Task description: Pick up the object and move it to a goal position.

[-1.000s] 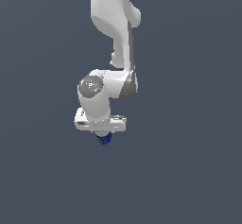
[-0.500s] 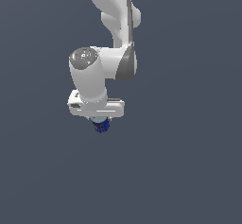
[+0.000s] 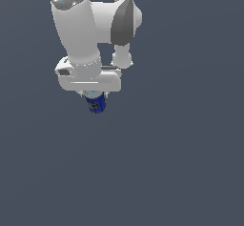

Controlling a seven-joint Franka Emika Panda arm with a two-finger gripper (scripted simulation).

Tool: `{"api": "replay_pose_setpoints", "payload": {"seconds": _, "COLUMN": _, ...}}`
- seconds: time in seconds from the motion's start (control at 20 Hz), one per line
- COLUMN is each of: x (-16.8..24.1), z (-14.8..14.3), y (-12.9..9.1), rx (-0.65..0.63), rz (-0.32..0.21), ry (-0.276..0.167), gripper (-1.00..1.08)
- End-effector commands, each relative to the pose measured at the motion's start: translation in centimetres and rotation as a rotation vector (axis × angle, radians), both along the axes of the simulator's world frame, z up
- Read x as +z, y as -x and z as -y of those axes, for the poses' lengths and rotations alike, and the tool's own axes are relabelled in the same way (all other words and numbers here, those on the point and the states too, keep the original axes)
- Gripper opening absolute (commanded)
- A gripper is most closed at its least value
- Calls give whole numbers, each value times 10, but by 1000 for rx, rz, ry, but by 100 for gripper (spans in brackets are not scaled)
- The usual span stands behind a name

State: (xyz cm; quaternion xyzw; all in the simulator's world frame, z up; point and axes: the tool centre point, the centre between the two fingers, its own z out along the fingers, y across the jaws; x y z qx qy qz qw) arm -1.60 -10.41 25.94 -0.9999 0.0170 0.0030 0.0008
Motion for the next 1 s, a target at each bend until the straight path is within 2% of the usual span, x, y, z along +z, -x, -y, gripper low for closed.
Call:
{"api": "replay_pose_setpoints", "payload": {"seconds": 0.0, "x": 31, "z": 4, "y": 12, "rx": 0, "rz": 5, "ry": 1, "gripper": -100}}
{"api": "replay_pose_setpoints", "payload": {"seconds": 0.6, "x": 165, "z": 22, "y": 66, "rx": 0, "rz": 5, "ry": 0, "gripper": -100}}
{"api": "replay_pose_setpoints", "payload": {"seconds": 0.95, "x": 224, "z": 31, "y": 88, "rx": 0, "rz": 6, "ry": 1, "gripper": -100}}
